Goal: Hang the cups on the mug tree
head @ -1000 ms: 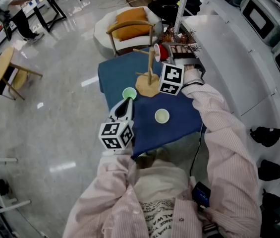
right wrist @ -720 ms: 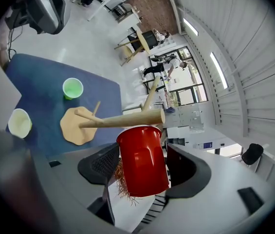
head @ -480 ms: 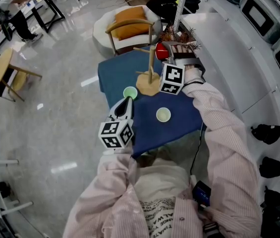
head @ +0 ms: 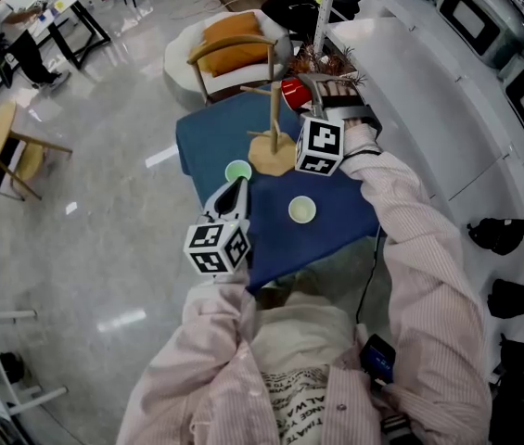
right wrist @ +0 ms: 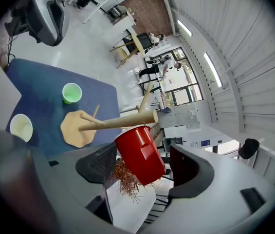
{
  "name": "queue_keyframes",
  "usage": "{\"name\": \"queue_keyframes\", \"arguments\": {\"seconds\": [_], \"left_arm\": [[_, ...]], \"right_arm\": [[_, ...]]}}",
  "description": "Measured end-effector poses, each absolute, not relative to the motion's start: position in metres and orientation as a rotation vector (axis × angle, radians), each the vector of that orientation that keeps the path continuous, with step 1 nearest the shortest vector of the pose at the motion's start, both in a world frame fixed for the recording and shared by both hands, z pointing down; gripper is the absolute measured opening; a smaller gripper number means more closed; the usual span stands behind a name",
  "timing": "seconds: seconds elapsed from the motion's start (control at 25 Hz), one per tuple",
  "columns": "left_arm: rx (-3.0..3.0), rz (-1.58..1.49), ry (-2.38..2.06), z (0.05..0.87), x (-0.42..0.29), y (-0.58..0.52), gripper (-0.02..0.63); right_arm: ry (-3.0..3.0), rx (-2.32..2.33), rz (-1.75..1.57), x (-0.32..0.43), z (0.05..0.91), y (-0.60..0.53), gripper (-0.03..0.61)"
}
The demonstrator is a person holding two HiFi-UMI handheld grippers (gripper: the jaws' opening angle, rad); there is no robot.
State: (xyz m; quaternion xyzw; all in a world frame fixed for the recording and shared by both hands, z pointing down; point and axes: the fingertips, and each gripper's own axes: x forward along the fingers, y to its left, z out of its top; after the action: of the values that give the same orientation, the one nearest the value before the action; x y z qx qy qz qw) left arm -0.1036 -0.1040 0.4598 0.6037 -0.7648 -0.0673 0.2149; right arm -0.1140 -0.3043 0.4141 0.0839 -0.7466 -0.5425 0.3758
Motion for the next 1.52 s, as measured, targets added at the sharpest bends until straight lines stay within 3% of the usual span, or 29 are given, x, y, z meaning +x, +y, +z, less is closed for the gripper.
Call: {"name": "queue_keyframes", "arguments": {"seconds": [0.56, 0.6, 0.64, 0.68, 1.04, 1.52], "left_arm": [[1.739, -0.170, -2.078, 0.459, -0.094, -0.102, -0.002], [1.744, -0.169, -2.075, 0.458, -0.093, -0.102, -0.002], [1.749, -0.167, -2.072, 0.457, -0.092, -0.103, -0.002], [1.754, -0.165, -2.070, 0.456, -0.091, -0.103, -0.002], [1.786, -0.147, -2.056, 0.454, -0.081, -0.102, -0.002], [1.753, -0.130, -2.078, 0.459, -0.075, -0.092, -0.002]], "right_arm": [[-1.994, 0.305, -1.417, -0.087, 0.400, -0.273, 0.283], [-1.996, 0.326, -1.438, -0.085, 0.397, -0.271, 0.218], [-1.996, 0.350, -1.463, -0.082, 0.394, -0.269, 0.070], [-1.997, 0.369, -1.479, -0.079, 0.392, -0.268, 0.006], [-2.151, 0.459, -1.264, -0.055, 0.405, -0.256, 0.000], [-2.505, 0.598, -0.603, -0.006, 0.439, -0.239, -0.002]]}}
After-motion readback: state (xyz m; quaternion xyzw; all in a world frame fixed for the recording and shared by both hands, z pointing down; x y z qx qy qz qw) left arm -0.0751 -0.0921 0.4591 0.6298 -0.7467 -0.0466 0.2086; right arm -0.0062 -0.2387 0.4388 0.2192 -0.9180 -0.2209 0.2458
